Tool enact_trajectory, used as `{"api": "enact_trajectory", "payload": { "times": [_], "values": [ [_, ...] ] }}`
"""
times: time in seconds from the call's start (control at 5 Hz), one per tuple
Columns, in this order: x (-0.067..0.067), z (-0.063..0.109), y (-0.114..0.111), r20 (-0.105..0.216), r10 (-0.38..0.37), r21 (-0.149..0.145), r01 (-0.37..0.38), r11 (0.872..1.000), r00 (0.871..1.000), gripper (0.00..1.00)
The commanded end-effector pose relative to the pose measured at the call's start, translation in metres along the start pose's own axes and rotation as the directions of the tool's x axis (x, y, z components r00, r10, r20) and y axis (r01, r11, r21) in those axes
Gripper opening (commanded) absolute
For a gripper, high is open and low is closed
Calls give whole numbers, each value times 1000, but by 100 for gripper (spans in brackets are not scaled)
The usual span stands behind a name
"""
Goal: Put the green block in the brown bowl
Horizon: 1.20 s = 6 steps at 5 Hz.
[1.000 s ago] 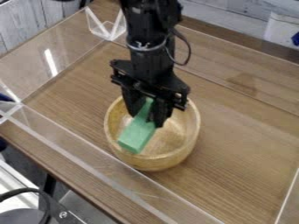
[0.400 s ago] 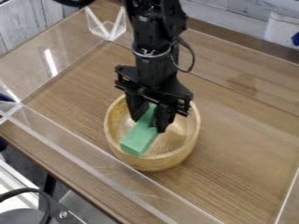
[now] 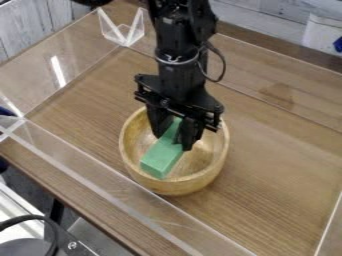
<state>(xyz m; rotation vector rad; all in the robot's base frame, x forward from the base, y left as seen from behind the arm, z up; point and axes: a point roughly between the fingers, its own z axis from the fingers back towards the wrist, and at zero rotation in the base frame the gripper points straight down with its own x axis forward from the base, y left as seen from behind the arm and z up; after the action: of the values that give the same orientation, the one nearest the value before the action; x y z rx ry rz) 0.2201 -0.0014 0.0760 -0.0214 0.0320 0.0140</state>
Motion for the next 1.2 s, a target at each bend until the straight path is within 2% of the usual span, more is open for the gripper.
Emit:
{"api": "enact_trajectory", "payload": {
  "times": [0.0, 1.0],
  "values": [
    [13, 11, -2, 48, -7, -2, 7, 1000, 999, 0],
    [15, 9, -2, 29, -6, -4, 6, 1000, 1000, 0]
  ]
}}
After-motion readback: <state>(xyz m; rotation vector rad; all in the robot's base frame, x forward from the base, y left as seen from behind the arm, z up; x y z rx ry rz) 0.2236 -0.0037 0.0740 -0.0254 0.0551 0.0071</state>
